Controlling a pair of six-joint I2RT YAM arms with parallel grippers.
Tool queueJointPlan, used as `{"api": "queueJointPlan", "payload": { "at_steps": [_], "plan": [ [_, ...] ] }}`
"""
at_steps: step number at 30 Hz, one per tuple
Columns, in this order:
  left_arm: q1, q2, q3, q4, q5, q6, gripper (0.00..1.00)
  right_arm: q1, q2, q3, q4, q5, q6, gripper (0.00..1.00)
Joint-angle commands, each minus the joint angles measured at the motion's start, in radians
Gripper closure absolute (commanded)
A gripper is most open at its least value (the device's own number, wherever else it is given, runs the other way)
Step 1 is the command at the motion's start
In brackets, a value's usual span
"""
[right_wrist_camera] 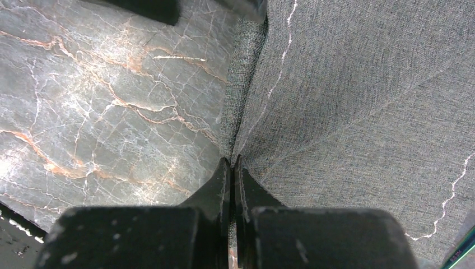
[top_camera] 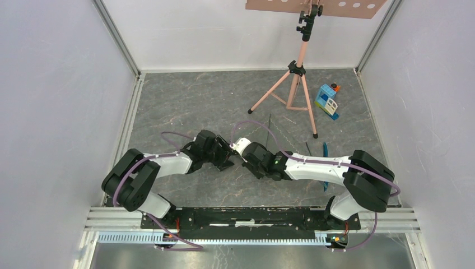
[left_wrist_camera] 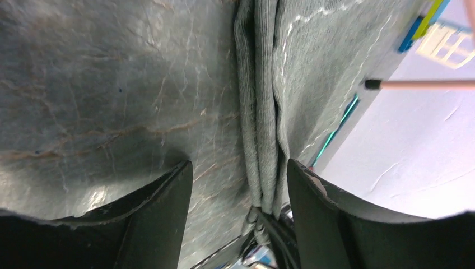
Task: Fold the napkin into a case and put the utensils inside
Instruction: Pick up the upper triangle-folded napkin from the center of the board, then turn over the upper triangle folded napkin at the center of the board.
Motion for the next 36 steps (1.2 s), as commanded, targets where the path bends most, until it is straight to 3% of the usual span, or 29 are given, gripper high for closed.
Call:
{"api": "queueJointPlan", "payload": {
  "at_steps": [1, 8, 12, 19, 21, 24, 28, 32, 36],
  "plan": [
    [-0.005, 0.040, -0.024, 0.178, -0.127, -0.208, 0.32, -0.009, -0.045, -0.007, 0.028, -0.020, -0.006, 1.00],
    [-0.007, 0.193, -0.043, 0.355, -0.093, -0.304, 0.36, -0.021, -0.054, -0.012, 0.037, -0.039, -0.009, 1.00],
    [-0.006, 0.277, -0.064, 0.484, -0.078, -0.353, 0.46, -0.024, -0.058, -0.014, 0.037, -0.043, -0.010, 1.00],
    [0.022, 0.208, -0.057, 0.391, -0.118, -0.229, 0.90, -0.021, -0.066, -0.012, 0.037, -0.081, -0.011, 1.00],
    [0.045, 0.124, -0.030, 0.229, -0.121, -0.170, 0.98, -0.021, -0.061, -0.011, 0.051, -0.124, -0.007, 1.00],
    [0.115, -0.044, 0.011, -0.065, -0.069, -0.118, 0.98, 0.004, -0.039, 0.017, 0.078, -0.212, 0.024, 0.99],
    [0.262, -0.329, 0.118, -0.631, -0.057, -0.002, 0.98, 0.076, 0.008, 0.111, 0.153, -0.346, 0.111, 1.00],
    [0.384, -0.635, 0.382, -1.215, -0.313, 0.140, 0.98, 0.148, 0.088, 0.252, 0.389, -0.575, 0.284, 1.00],
    [0.399, -0.731, 0.734, -1.493, -0.590, 0.265, 0.98, 0.177, 0.193, 0.345, 0.745, -0.765, 0.569, 1.00]
  ]
}}
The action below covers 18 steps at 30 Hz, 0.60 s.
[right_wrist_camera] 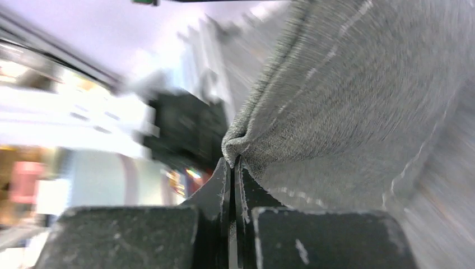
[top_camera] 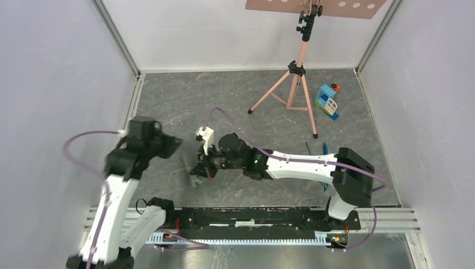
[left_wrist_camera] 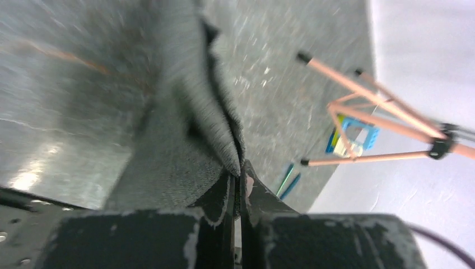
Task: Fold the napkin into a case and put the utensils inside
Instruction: Turn over the upper triangle folded napkin at the center of the board.
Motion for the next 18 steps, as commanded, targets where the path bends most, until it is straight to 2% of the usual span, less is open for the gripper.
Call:
{"api": "queueJointPlan", "payload": {
  "at_steps": [1, 3, 5, 7, 11, 14, 18],
  "plan": [
    [0.024, -0.079, 0.367, -0.396, -0.368, 0.255, 0.98, 0.046, 0.099, 0.076, 0.410, -0.345, 0.355, 1.00],
    [0.025, -0.026, 0.431, -0.350, -0.351, 0.380, 0.98, 0.034, 0.143, 0.080, 0.523, -0.376, 0.448, 1.00],
    [0.024, 0.065, 0.428, -0.268, -0.291, 0.496, 0.98, 0.008, 0.182, 0.035, 0.669, -0.405, 0.548, 1.00],
    [0.023, 0.166, 0.389, -0.194, -0.233, 0.541, 0.98, -0.020, 0.227, -0.016, 0.772, -0.422, 0.612, 0.99],
    [0.002, 0.395, 0.261, 0.048, -0.106, 0.615, 0.98, -0.097, 0.327, -0.189, 1.105, -0.464, 0.785, 0.99],
    [-0.058, 0.619, 0.256, 0.182, -0.096, 0.675, 0.98, -0.166, 0.366, -0.307, 1.199, -0.498, 0.808, 1.00],
    [-0.131, 0.870, 0.322, 0.266, -0.089, 0.685, 0.98, -0.261, 0.348, -0.466, 1.159, -0.505, 0.722, 0.99]
  ]
}}
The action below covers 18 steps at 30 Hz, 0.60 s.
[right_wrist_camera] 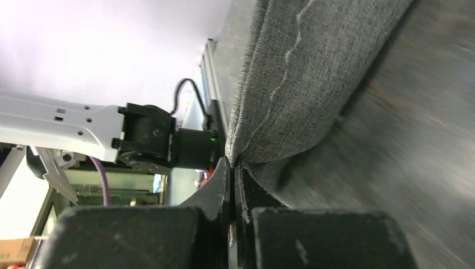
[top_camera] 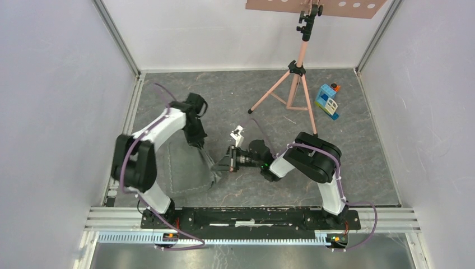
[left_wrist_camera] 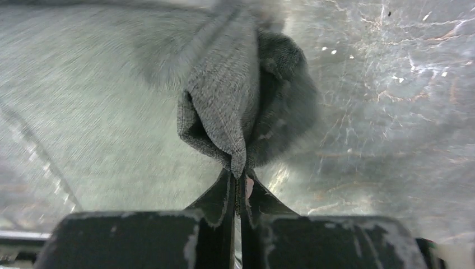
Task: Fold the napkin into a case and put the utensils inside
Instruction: Turn over the upper triangle folded napkin at the center of the board.
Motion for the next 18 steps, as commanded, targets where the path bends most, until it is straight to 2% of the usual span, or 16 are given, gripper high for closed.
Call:
{"api": "queueJointPlan", "payload": {
  "at_steps": [1, 6, 8, 9, 11, 13, 16, 18],
  "plan": [
    [-0.069, 0.158, 0.099, 0.295, -0.029, 0.089, 0.98, -0.052, -0.045, -0.151, 0.141, -0.206, -0.013, 1.00],
    [-0.167, 0.303, 0.169, 0.339, -0.019, 0.078, 0.98, -0.140, -0.082, -0.269, 0.064, -0.225, -0.114, 0.99],
    [-0.193, 0.329, 0.197, 0.335, -0.004, 0.082, 0.95, -0.168, -0.117, -0.300, -0.002, -0.213, -0.171, 0.91],
    [-0.207, 0.331, 0.202, 0.336, 0.001, 0.084, 0.93, -0.183, -0.134, -0.315, -0.027, -0.207, -0.194, 0.82],
    [-0.223, 0.313, 0.204, 0.338, 0.011, 0.090, 0.74, -0.206, -0.197, -0.337, -0.104, -0.193, -0.250, 0.69],
    [-0.230, 0.277, 0.203, 0.326, 0.039, 0.101, 0.61, -0.216, -0.254, -0.333, -0.235, -0.171, -0.341, 0.57],
    [-0.231, 0.172, 0.169, 0.310, 0.079, 0.125, 0.44, -0.221, -0.318, -0.337, -0.325, -0.142, -0.405, 0.40],
    [-0.231, 0.085, 0.140, 0.286, 0.084, 0.144, 0.37, -0.218, -0.353, -0.328, -0.402, -0.106, -0.447, 0.31]
  ]
}}
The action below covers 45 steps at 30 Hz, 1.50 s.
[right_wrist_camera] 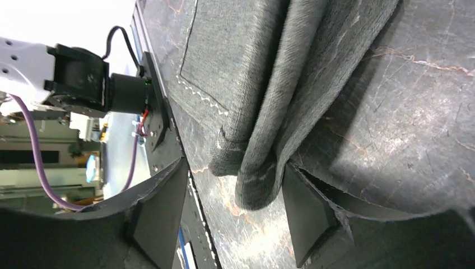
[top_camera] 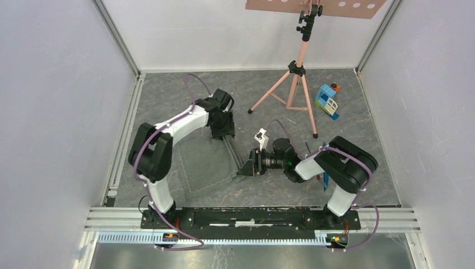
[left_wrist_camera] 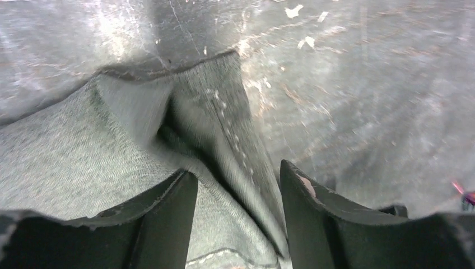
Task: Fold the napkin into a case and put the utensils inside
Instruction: Turn over the upper triangle folded napkin at the center of the board.
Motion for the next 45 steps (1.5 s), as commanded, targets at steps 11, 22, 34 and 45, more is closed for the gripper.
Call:
{"api": "queueJointPlan", "payload": {
  "at_steps": [11, 22, 34, 45],
  "plan": [
    [0.011, -0.587, -0.252, -0.032, 0.028, 0.076, 0.26, 0.077, -0.117, 0.151, -0.513, 0.302, -0.268, 0.16],
    [0.032, -0.734, -0.379, -0.051, -0.004, 0.055, 0.25, 0.108, -0.109, 0.142, -0.619, 0.385, -0.314, 0.44],
    [0.101, -0.698, -0.457, 0.060, 0.078, 0.024, 0.23, 0.058, -0.276, 0.001, -0.757, 0.528, -0.453, 0.98],
    [0.134, -0.563, -0.564, 0.291, 0.274, -0.064, 0.25, -0.099, -0.436, 0.038, -0.962, 0.522, -0.703, 0.51]
  ]
}}
